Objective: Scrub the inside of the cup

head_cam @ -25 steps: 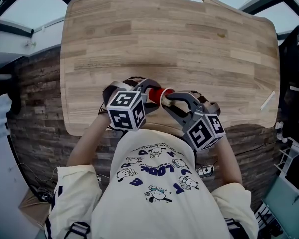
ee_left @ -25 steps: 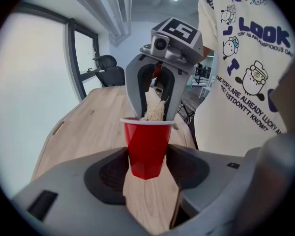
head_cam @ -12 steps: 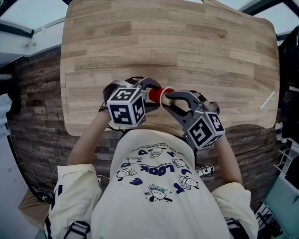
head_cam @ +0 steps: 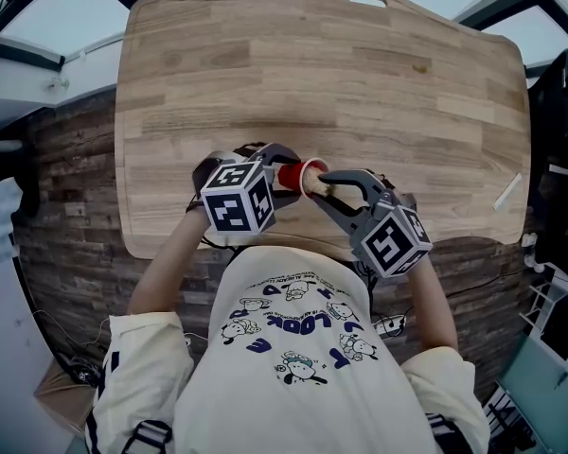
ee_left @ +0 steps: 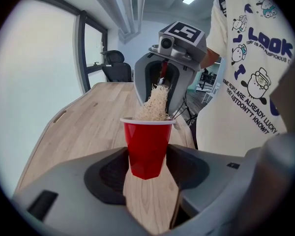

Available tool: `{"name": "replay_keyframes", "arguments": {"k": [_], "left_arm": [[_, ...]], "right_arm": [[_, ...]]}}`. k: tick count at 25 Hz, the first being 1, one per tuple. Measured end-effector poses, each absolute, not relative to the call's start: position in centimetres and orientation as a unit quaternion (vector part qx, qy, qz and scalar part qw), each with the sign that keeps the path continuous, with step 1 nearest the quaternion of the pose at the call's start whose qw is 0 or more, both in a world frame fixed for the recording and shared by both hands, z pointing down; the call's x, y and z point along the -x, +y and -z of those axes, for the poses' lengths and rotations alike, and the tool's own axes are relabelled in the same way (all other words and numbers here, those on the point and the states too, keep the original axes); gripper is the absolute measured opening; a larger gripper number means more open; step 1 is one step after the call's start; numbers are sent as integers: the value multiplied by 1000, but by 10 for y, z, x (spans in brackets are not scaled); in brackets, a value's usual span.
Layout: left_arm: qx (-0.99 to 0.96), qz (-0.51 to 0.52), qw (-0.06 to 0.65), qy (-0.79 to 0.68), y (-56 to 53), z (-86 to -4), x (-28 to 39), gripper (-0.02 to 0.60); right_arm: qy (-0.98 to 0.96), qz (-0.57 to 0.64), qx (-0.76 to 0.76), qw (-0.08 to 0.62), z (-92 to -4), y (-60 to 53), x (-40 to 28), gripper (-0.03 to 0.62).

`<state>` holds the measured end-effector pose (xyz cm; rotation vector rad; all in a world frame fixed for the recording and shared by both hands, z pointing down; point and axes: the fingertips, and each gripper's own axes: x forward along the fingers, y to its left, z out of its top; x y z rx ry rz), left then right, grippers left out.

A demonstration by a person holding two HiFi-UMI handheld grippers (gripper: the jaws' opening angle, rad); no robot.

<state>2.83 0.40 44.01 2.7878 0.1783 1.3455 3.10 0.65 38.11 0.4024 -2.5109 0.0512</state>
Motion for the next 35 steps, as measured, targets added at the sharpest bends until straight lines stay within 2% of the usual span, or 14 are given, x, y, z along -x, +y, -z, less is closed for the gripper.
{"name": "replay_keyframes", "arguments": {"k": [16,26,35], "left_arm": [[-895,-444,45,12,-13,-448,-11,262],[-900,-422,101,-50,-31,-448,-17,262],[-907,-393,115,-99,-41,-443,-37,262]], "right_arm": [[-947,-60,-202,244,-365,-7,-47,84],[-936,-98,-290,175,-348,-33,-64,84],[-890,-122,-431,88,-342,-71,-86,84]]}}
